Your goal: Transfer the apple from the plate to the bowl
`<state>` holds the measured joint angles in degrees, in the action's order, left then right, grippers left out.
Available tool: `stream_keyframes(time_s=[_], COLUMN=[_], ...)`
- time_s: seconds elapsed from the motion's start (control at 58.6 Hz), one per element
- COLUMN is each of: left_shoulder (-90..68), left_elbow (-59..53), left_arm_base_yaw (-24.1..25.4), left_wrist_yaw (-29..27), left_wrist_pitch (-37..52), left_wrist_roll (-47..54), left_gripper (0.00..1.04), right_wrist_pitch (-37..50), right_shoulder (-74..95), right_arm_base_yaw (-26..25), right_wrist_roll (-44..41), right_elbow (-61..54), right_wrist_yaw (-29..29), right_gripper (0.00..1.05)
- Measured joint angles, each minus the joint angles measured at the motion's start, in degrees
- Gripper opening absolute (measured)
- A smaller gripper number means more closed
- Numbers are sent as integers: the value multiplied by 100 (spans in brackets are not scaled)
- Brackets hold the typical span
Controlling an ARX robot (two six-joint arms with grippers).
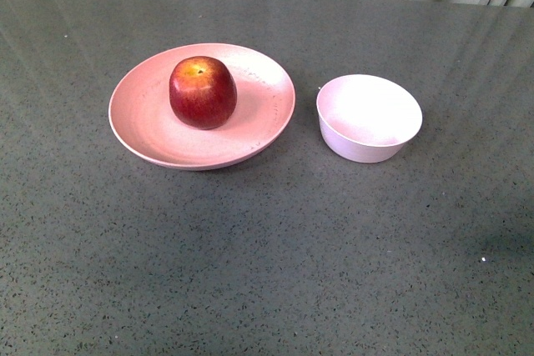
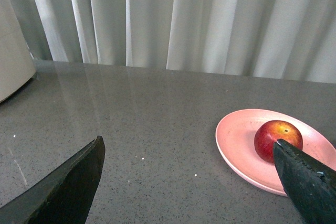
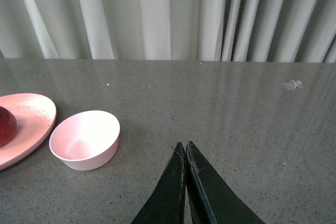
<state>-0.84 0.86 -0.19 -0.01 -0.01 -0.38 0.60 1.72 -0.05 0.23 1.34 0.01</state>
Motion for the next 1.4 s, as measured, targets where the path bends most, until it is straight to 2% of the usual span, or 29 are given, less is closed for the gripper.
stream_keyframes(time_s=[0.29,0.324,0.41,0.444,0.478,0.529,0.632,0.854,0.905,1.007,1.195,1.4], left_shoulder=[0,0,-7,-302,-837,-1443,-2837,-5838,-6813,-8214,-9318,-10048], left_elbow=[0,0,4,219,446,610,931,1810,2140,2664,3314,3882], left_arm_base_yaw=[0,0,2,39,17,-28,-186,-634,-817,-1123,-1506,-1696], left_wrist_yaw=[0,2,13,293,315,317,286,210,186,129,20,-28], left_wrist_pitch=[0,0,-9,-599,-848,-680,372,2653,3222,3720,3801,3853], left_wrist_roll=[0,0,-9,-175,-330,-426,-638,-1008,-1073,-1180,-1235,-1196], left_gripper=[96,96,96,96,96,96,96,96,96,96,96,96], right_wrist_pitch=[-50,-50,-50,-52,-52,-52,-52,-52,-52,-52,-52,-52], right_shoulder=[-129,-133,-133,-133,-133,-138,-140,-140,-140,-140,-140,-140], right_arm_base_yaw=[0,0,0,0,0,0,0,0,0,0,0,0], right_wrist_roll=[-2,-7,-7,-7,-7,-7,-7,-7,-7,-7,-7,-7], right_elbow=[-2,-2,-2,0,-2,-2,0,0,0,-2,-2,0], right_wrist_yaw=[0,0,0,2,0,0,0,0,0,0,0,0], right_gripper=[2,6,23,32,37,44,63,97,95,96,96,96])
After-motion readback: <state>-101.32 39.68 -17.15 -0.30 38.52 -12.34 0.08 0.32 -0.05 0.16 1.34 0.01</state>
